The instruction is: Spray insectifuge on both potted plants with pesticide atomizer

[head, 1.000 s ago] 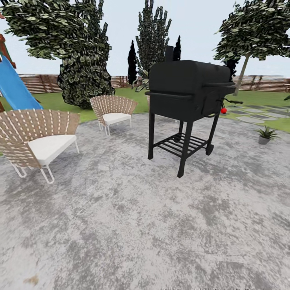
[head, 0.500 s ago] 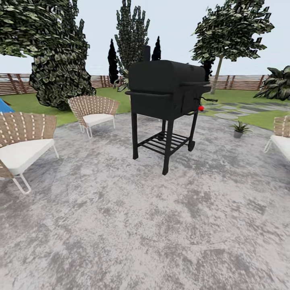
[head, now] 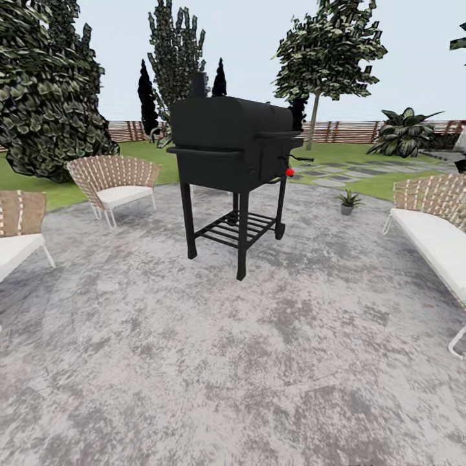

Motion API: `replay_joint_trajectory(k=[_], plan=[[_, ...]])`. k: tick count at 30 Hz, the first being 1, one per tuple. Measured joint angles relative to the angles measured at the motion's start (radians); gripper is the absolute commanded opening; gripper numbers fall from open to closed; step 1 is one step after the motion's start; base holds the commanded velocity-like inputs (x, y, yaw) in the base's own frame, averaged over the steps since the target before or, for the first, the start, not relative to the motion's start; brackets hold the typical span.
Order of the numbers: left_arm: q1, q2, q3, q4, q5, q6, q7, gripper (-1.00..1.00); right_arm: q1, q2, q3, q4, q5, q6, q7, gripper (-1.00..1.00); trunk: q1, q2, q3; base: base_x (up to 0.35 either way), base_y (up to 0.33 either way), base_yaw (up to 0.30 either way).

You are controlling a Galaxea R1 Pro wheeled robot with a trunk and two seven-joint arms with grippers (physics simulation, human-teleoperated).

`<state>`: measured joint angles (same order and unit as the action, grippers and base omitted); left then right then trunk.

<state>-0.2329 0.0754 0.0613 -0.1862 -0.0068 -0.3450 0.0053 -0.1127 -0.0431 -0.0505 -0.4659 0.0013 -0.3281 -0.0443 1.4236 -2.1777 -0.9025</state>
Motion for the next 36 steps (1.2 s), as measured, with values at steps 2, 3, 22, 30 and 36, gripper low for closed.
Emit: replay_joint_trajectory(k=[2,3,22,30,36], plan=[[0.0,0.0,0.0,0.0,0.0,0.0,0.0,1.0,0.0,0.0,0.0,0.0,0.0,0.0,0.0,1.0,0.0,0.0,0.0,0.241,0.0,-0.284],[0.0,0.0,0.0,0.0,0.0,0.0,0.0,1.0,0.0,0.0,0.0,0.0,0.0,0.0,0.0,1.0,0.0,0.0,0.0,0.293,0.0,-0.284],[0.0,0.0,0.0,0.0,0.0,0.0,0.0,1.0,0.0,0.0,0.0,-0.002,0.0,-0.001,0.0,1.0,0.0,0.0,0.0,0.334,0.0,-0.284],[0.0,0.0,0.0,0.0,0.0,0.0,0.0,1.0,0.0,0.0,0.0,-0.002,0.0,0.0,0.0,1.0,0.0,0.0,0.0,0.339,0.0,-0.284],[0.0,0.0,0.0,0.0,0.0,0.0,0.0,1.0,0.0,0.0,0.001,-0.002,0.0,-0.001,0.0,1.0,0.0,0.0,0.0,0.339,0.0,-0.284]])
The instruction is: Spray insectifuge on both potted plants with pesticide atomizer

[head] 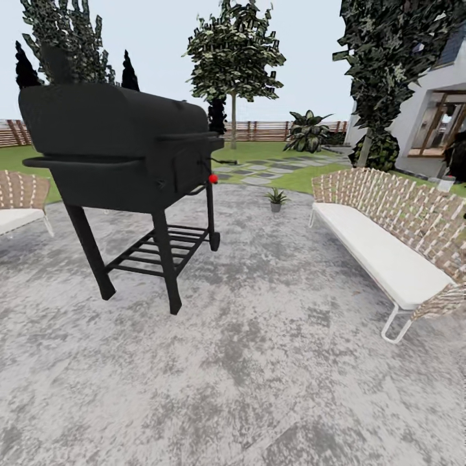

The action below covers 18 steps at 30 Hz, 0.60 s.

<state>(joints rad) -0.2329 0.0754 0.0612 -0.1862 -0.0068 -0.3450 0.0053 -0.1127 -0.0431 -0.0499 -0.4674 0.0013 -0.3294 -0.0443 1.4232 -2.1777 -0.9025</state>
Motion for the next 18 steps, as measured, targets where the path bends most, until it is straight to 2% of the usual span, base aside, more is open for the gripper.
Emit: replay_joint_trajectory(k=[13,18], plan=[[0.0,0.0,0.0,0.0,0.0,0.0,0.0,1.0,0.0,0.0,0.001,0.0,0.001,0.0,0.0,1.0,0.0,0.0,0.0,0.339,-0.003,-0.282],[0.0,0.001,0.0,0.0,0.0,0.0,0.0,1.0,0.0,0.0,0.001,0.0,0.001,0.0,0.0,1.0,0.0,0.0,0.0,0.327,-0.117,-0.172]])
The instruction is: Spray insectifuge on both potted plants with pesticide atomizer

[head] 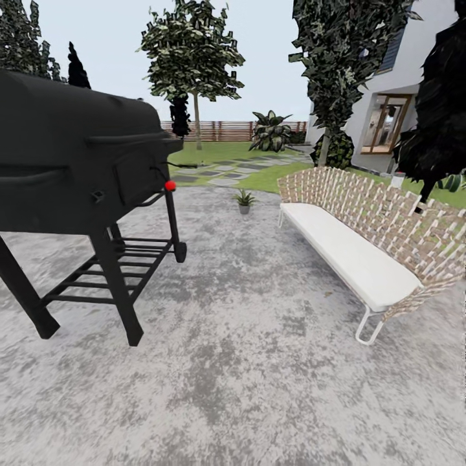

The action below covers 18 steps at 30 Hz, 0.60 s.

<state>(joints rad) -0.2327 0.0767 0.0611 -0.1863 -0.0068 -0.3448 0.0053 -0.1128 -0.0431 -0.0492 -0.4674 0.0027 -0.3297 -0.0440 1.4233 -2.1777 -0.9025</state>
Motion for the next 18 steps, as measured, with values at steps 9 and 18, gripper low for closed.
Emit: replay_joint_trajectory(k=[9,18], plan=[[0.0,0.0,0.0,0.001,0.0,0.0,0.0,1.0,0.0,0.0,0.008,0.005,0.007,0.0,0.003,1.0,0.0,0.0,0.0,0.302,-0.193,-0.017],[0.0,0.003,0.002,0.001,0.001,0.0,0.001,1.0,0.0,0.0,0.01,0.007,0.008,0.0,0.003,1.0,0.0,0.0,0.0,0.309,-0.161,0.0]])
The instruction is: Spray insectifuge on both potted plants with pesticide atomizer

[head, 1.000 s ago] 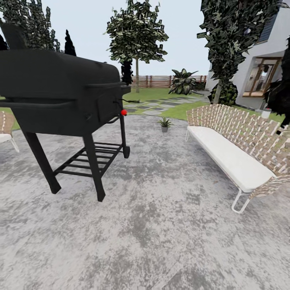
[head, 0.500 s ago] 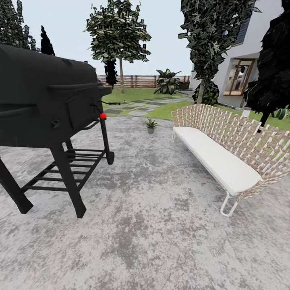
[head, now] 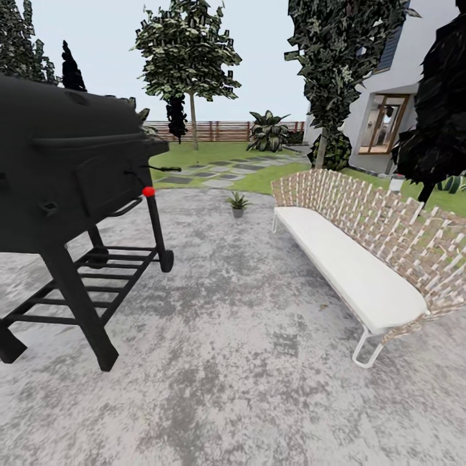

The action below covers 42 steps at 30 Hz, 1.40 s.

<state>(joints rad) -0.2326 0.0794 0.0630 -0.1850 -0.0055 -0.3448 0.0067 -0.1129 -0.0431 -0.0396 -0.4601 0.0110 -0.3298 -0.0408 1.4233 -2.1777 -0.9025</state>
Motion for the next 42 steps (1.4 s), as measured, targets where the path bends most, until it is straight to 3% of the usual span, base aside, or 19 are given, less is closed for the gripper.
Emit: replay_joint_trajectory(k=[42], plan=[[0.002,0.001,0.001,0.0,0.0,0.0,0.0,1.0,0.0,0.002,-0.004,0.001,-0.001,0.0,-0.002,1.0,0.0,0.0,0.0,0.337,-0.023,0.0]])
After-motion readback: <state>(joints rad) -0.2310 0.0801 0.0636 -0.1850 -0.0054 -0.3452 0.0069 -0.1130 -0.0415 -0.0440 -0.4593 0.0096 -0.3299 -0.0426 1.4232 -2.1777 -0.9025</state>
